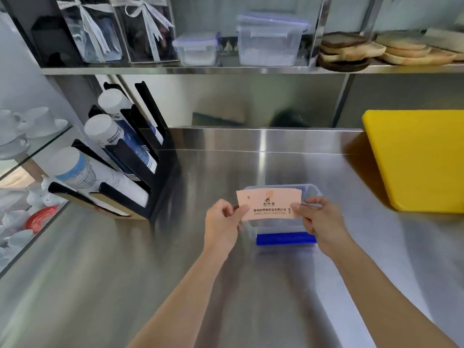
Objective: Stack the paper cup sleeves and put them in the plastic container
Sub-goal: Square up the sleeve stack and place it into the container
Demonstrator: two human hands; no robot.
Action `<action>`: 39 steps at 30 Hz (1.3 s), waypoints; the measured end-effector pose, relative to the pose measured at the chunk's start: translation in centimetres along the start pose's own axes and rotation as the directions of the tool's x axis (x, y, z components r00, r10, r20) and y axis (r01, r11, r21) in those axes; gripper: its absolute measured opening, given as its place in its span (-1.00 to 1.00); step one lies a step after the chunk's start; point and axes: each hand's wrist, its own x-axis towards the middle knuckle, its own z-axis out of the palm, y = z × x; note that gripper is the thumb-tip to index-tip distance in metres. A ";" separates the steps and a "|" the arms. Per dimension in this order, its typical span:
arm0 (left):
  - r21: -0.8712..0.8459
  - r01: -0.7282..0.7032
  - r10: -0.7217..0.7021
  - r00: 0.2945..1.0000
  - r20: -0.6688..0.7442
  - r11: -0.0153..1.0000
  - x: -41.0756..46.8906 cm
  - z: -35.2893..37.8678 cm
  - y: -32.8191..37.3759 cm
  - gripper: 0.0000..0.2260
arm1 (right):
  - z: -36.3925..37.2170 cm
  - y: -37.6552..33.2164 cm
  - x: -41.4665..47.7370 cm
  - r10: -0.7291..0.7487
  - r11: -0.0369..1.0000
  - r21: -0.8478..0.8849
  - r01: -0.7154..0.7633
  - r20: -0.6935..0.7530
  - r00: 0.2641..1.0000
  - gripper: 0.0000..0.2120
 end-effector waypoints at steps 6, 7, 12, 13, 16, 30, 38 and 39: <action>0.176 0.116 -0.124 0.992 0.034 0.978 2.9 4.6 1.1 -0.66 | -1.5 -1.1 3.7 0.120 0.985 -0.116 -0.126 -0.056 0.991 -0.77; 0.210 0.154 -0.166 0.985 0.041 0.966 3.3 5.2 0.9 -0.67 | -1.6 -0.9 4.4 0.134 0.977 -0.162 -0.142 -0.060 0.989 -0.76; 0.324 0.283 -0.314 0.948 0.048 0.903 4.6 7.6 0.2 -0.82 | -1.9 -0.2 6.8 0.233 0.905 -0.350 -0.241 -0.066 0.970 -0.89; 0.346 0.291 -0.329 0.943 0.054 0.892 4.9 7.9 0.2 -0.88 | -1.8 -0.2 7.2 0.246 0.898 -0.361 -0.249 -0.055 0.968 -0.87; 0.365 0.335 -0.382 0.922 0.061 0.868 5.5 8.5 0.1 -0.94 | -1.6 -0.3 8.3 0.267 0.888 -0.381 -0.258 -0.029 0.963 -0.88; 0.576 0.360 -0.487 0.870 0.076 0.734 6.8 10.3 -0.2 -0.84 | -0.4 2.1 10.9 0.308 0.800 -0.530 -0.282 -0.041 0.951 -0.80; 0.678 0.232 -0.388 0.918 0.084 0.697 6.8 10.5 -1.1 -0.77 | -0.1 3.5 11.3 0.172 0.747 -0.632 -0.208 -0.118 0.978 -0.90; 0.687 0.224 -0.381 0.921 0.084 0.692 6.7 10.5 -1.0 -0.76 | 0.0 3.5 11.3 0.162 0.743 -0.637 -0.205 -0.126 0.979 -0.91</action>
